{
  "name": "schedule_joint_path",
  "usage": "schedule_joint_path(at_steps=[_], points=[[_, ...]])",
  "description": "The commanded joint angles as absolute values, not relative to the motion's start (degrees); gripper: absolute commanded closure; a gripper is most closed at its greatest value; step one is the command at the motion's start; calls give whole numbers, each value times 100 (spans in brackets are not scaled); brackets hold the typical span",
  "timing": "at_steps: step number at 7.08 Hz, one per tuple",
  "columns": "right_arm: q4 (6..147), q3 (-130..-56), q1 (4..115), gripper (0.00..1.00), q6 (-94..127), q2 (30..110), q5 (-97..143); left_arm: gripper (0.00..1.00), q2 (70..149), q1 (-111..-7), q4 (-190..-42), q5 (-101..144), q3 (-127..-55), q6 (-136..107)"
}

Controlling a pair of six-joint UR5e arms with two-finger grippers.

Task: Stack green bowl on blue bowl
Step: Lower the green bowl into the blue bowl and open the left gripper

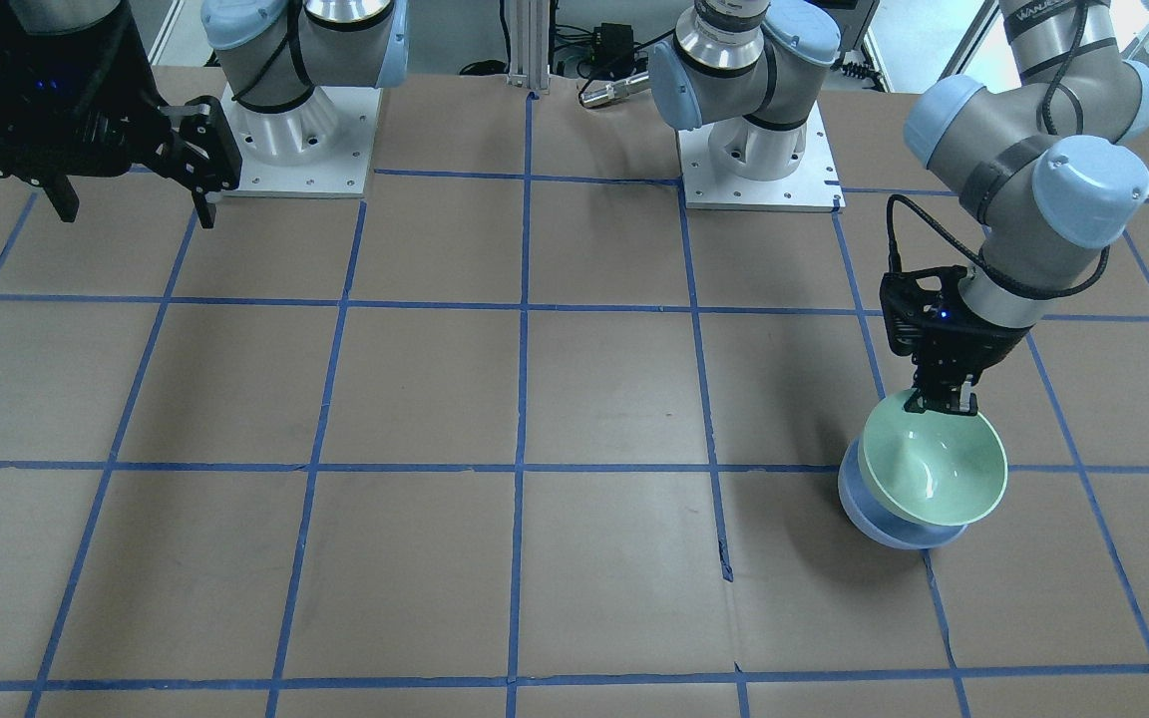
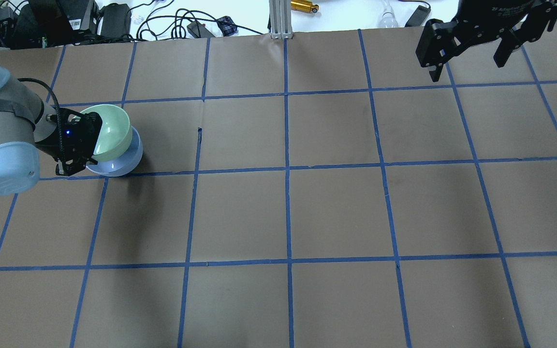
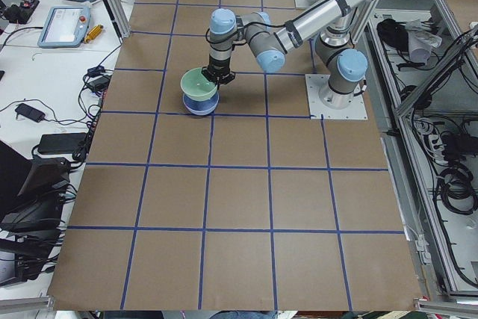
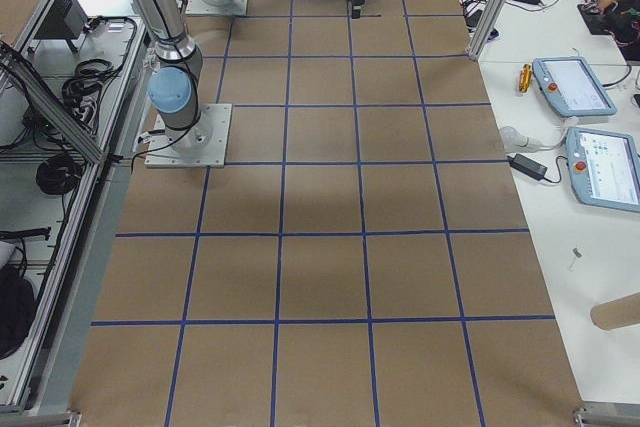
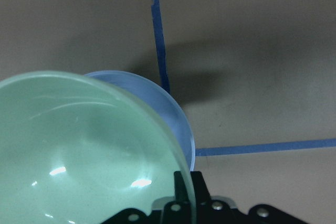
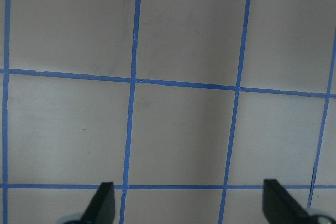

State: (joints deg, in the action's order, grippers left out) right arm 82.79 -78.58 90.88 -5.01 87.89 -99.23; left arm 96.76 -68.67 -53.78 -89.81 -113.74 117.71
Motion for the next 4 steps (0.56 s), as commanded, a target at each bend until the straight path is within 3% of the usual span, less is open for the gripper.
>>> schedule_joint_path(at_steps=[1,2,4], points=[[8279,-7857,9088,0,-501,8789,-9923,100,9747,-6856,-5370,-8991,-11356,11777],[8279,-7857,9088,0,-501,8789,-9923,100,9773,-6855,-5379,-8983,-11364,11760],[8279,-7857,9088,0,-501,8789,-9923,0,9739,-6855,-5431,-8974,-11347,11445]])
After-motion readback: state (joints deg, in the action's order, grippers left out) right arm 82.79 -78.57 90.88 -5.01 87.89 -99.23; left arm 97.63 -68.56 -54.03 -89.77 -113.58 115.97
